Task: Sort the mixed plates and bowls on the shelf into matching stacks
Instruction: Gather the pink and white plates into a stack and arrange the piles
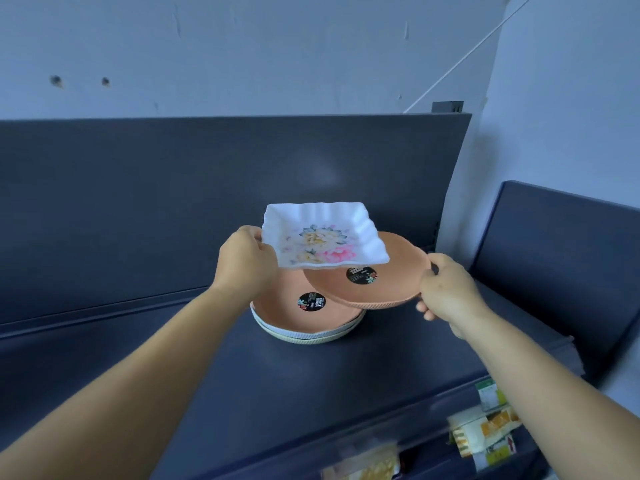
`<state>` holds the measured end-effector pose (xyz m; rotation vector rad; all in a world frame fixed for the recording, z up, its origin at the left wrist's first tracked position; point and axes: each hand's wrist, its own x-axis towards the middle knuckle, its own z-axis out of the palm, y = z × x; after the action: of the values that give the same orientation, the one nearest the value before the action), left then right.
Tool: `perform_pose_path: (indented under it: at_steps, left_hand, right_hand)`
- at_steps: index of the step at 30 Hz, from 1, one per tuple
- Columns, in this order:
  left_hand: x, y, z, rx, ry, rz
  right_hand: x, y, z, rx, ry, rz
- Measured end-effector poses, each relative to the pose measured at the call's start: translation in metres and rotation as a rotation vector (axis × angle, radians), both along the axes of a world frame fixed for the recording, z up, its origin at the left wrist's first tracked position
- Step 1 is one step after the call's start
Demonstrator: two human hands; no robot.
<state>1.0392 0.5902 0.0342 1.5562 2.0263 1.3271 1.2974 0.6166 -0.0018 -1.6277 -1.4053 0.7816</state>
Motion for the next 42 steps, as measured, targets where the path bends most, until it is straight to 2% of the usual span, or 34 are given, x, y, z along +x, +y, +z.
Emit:
perform_pose_path:
  at_steps: [9,14,16,23,31,42]
  left_hand:
    - [-0.037,-0.040,-0.010,-0.055,0.027,0.063]
    - [-0.049,-0.048,-0.017,-0.082,0.005,0.079]
    - [-0.052,-0.050,-0.020,-0.082,0.004,0.084]
    - [-0.051,-0.054,-0.025,-0.092,-0.011,0.116]
    - [-0.056,-0.065,-0.025,-0.105,-0.029,0.179]
    - [-0.095,-0.109,-0.013,-0.054,-0.010,0.328]
  right_hand:
    - [-0.059,-0.006,-0.012,-0.032,-0.068,0.082]
    - [-0.068,-0.005,-0.023,-0.068,-0.272,0.099]
    - [-0.070,-0.003,-0.025,-0.087,-0.298,0.107]
    - [-0.080,0.001,-0.030,-0.292,-0.063,0.168]
    - [-0.095,0.006,-0.035,-0.360,0.243,0.209]
    - [-0.131,-0.015,-0.003,-0.182,0.152,0.301]
